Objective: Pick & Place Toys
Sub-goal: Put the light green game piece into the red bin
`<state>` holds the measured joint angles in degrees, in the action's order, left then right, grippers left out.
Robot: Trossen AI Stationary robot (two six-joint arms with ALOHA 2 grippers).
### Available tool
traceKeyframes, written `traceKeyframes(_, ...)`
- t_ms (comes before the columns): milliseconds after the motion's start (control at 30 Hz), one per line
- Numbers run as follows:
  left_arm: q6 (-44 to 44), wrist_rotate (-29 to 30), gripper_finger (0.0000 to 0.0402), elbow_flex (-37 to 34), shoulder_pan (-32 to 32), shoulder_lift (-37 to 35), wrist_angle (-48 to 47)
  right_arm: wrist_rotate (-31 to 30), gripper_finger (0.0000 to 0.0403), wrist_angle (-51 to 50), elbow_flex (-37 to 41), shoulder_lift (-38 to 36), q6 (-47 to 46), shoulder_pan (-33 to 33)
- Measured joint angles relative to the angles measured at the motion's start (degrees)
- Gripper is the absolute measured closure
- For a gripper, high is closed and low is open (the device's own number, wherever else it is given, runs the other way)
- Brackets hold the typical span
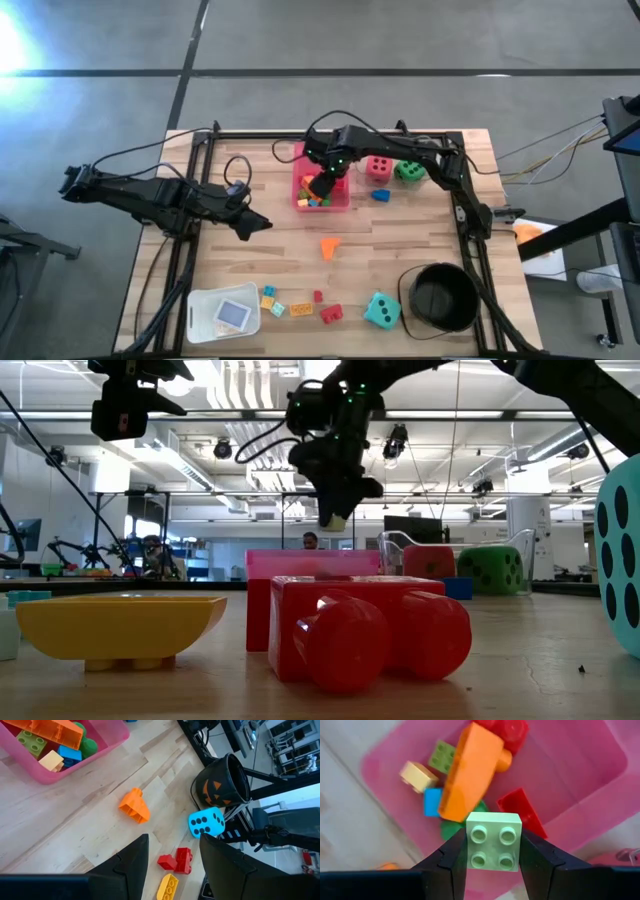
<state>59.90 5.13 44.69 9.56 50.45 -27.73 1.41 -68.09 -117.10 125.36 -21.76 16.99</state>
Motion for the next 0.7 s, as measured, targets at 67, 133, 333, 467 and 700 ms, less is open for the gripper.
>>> traceKeyframes(67, 0.43, -0.02, 0.0221, 0.00, 0.02, 0.01, 0.02, -0.55, 0.0273, 0.46, 1.39, 0.00, 1.84, -0.24)
traceKeyframes(133, 1.35, -0.06, 0.0221, 0.00, 0.11, 0.01, 0.02, -2.47, 0.0273, 1.43, 2.82, -0.02, 4.30, -0.70)
traceKeyframes(333, -1.36, -0.28, 0.0221, 0.00, 0.11, 0.01, 0.26, -5.84, 0.0273, 3.86, 6.38, -0.04, 10.15, -1.85)
traceKeyframes(467, -4.61, -0.85, 0.0221, 0.00, 0.11, 0.01, 1.12, -5.87, 0.0273, 4.11, 8.24, -0.04, 9.97, -2.19)
traceKeyframes(700, -6.14, -1.33, 0.0221, 0.00, 0.11, 0.01, 5.44, -5.20, 0.0273, 4.94, 10.81, -0.04, 9.73, -2.90)
